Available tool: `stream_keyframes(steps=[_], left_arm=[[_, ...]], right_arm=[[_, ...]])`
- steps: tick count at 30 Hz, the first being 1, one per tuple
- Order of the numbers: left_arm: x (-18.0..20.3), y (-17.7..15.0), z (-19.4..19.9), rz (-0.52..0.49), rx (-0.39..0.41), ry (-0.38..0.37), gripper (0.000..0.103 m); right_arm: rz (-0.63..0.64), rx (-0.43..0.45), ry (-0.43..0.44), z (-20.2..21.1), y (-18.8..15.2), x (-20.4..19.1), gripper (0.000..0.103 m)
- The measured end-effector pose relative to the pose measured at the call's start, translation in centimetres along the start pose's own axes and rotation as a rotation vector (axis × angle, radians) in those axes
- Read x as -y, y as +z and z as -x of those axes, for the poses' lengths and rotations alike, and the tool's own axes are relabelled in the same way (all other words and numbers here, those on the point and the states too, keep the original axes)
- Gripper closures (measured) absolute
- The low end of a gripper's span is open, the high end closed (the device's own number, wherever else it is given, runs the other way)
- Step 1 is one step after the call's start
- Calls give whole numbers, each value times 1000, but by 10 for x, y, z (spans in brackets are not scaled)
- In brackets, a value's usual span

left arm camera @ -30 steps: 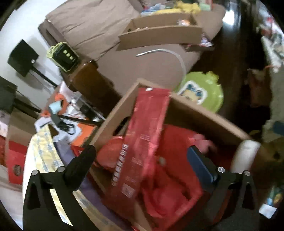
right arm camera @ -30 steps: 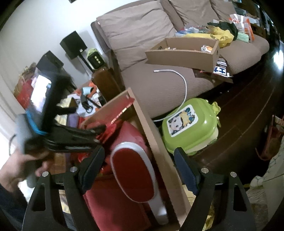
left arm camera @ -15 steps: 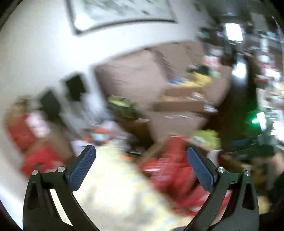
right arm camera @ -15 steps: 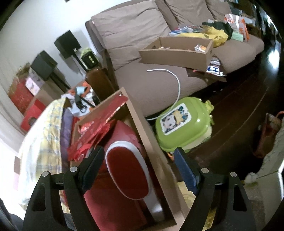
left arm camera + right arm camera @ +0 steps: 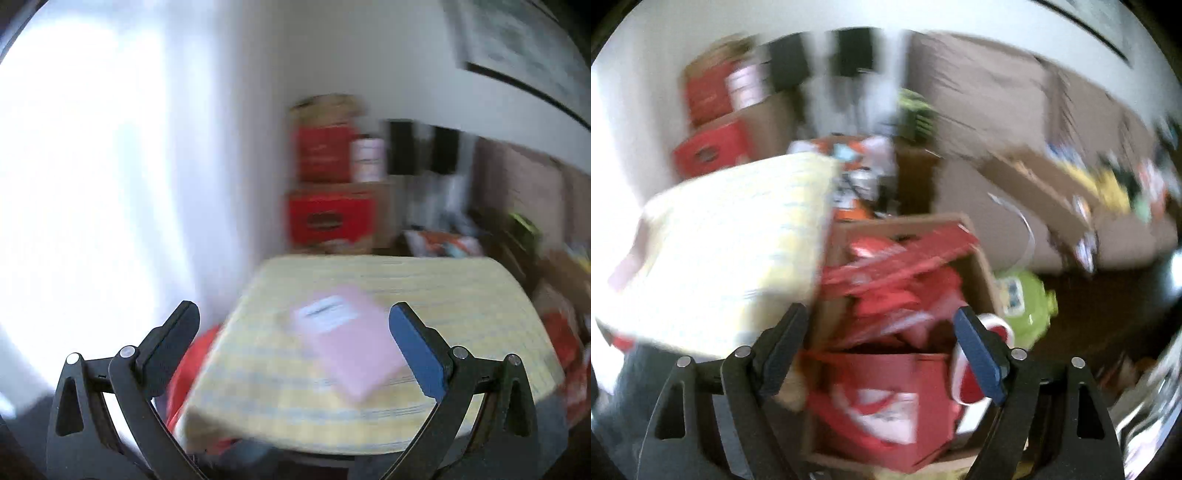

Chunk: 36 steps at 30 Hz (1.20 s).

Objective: Organize objects
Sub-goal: 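Move both grippers back to the pink box on the table, then close the left gripper on the pink box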

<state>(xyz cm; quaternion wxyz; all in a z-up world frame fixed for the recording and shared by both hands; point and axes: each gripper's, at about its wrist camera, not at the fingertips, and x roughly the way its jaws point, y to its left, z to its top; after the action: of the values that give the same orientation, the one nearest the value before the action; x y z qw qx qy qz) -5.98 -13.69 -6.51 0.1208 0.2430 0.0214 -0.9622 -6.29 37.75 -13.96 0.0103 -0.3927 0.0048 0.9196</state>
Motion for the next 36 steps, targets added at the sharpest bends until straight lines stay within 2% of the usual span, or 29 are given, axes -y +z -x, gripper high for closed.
stream_keyframes(steps=[3, 7, 10, 13, 18, 21, 24, 27, 28, 29, 31, 32, 36], left_arm=[[-56, -11, -18, 190, -42, 5, 0], [-81, -20, -43, 280, -114, -67, 0], [-76, -33, -60, 266, -162, -105, 0], [-63, -47, -74, 255, -212, -149, 0], [-53, -61, -68, 249, -140, -235, 2], [-45, -62, -75, 233, -168, -262, 2], [-41, -69, -89, 259, -194, -292, 4], [-31, -75, -108, 258, -224, -299, 5], [-26, -77, -117, 243, -247, -307, 6], [-24, -78, -121, 233, -262, -310, 7], [-18, -84, -130, 209, -300, -322, 16], [-17, -88, -132, 209, -310, -333, 17], [-19, -94, -137, 267, -318, -405, 32]], right_arm=[[121, 67, 77, 27, -5, -56, 13], [159, 78, 114, 34, -9, -118, 13], [192, 33, 217, 26, -6, -161, 13], [226, -16, 269, 12, 6, -202, 13], [218, -58, 357, -18, 38, -242, 13], [152, -106, 438, -47, 56, -258, 13], [107, -147, 506, -82, 72, -277, 14], [92, -185, 503, -117, 85, -301, 22], [84, -200, 517, -129, 88, -309, 28], [74, -208, 537, -136, 91, -314, 38], [32, -238, 596, -151, 93, -320, 50], [6, -245, 629, -156, 92, -320, 53], [-18, -242, 707, -159, 91, -320, 67]])
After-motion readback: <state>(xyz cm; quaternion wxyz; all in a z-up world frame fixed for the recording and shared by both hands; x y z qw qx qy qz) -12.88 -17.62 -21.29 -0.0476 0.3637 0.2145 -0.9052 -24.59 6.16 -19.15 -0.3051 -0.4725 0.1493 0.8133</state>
